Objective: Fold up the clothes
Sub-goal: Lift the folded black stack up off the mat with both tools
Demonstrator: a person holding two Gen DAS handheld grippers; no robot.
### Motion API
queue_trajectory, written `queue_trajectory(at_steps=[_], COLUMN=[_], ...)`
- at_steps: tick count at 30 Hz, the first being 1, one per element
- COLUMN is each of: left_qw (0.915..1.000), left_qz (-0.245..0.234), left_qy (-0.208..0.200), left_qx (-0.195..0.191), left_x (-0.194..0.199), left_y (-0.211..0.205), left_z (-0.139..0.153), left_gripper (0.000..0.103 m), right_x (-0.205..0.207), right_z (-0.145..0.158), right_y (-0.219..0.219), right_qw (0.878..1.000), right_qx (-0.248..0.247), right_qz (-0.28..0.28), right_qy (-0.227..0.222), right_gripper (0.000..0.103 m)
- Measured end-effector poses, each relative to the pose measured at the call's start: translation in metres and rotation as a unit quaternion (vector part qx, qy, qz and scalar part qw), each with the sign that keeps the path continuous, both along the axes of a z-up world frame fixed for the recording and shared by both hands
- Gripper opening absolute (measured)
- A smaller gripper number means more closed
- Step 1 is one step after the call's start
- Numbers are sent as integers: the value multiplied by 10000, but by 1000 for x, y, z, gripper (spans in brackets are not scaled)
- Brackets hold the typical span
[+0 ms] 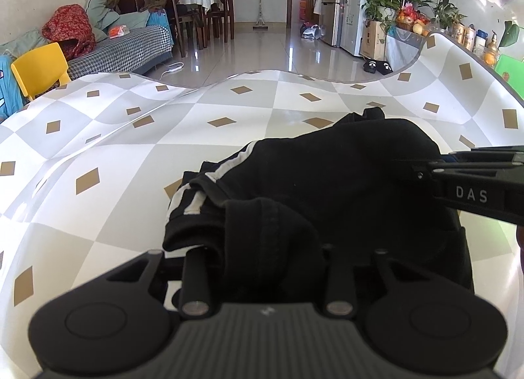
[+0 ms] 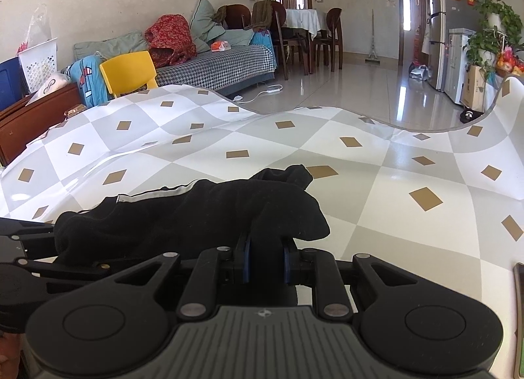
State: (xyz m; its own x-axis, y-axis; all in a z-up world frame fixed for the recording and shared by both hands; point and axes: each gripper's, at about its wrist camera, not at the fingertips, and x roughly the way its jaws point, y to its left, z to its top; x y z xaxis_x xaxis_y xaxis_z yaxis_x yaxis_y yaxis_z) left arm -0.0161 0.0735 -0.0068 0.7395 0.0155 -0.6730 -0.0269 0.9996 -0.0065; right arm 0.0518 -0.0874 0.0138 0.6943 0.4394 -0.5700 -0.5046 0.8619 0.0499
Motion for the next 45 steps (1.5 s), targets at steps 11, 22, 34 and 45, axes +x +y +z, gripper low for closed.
queue_trajectory(at_steps=[11, 22, 34, 45], left_qw=[9997, 9990, 9976, 9965], left_qz=[84, 139, 160, 183], left_qy=[-208, -408, -629, -769], left_qx=[61, 150, 226, 286], left_x=[-18, -38, -59, -72], left_y=[-2, -7, -11, -18], left_z=[22, 44, 68, 83], left_gripper=[32, 32, 32, 32], right_x=[-15, -32, -49, -62], right_z=[21, 39, 58, 69], right_y=[0, -2, -6, -8], right_qw=[9996, 9986, 9971, 9958], right_qx=[55, 139, 282, 344], right_qz=[88, 126, 122, 138], right_qy=[-256, -491, -697, -836], right_gripper=[18, 18, 18, 18])
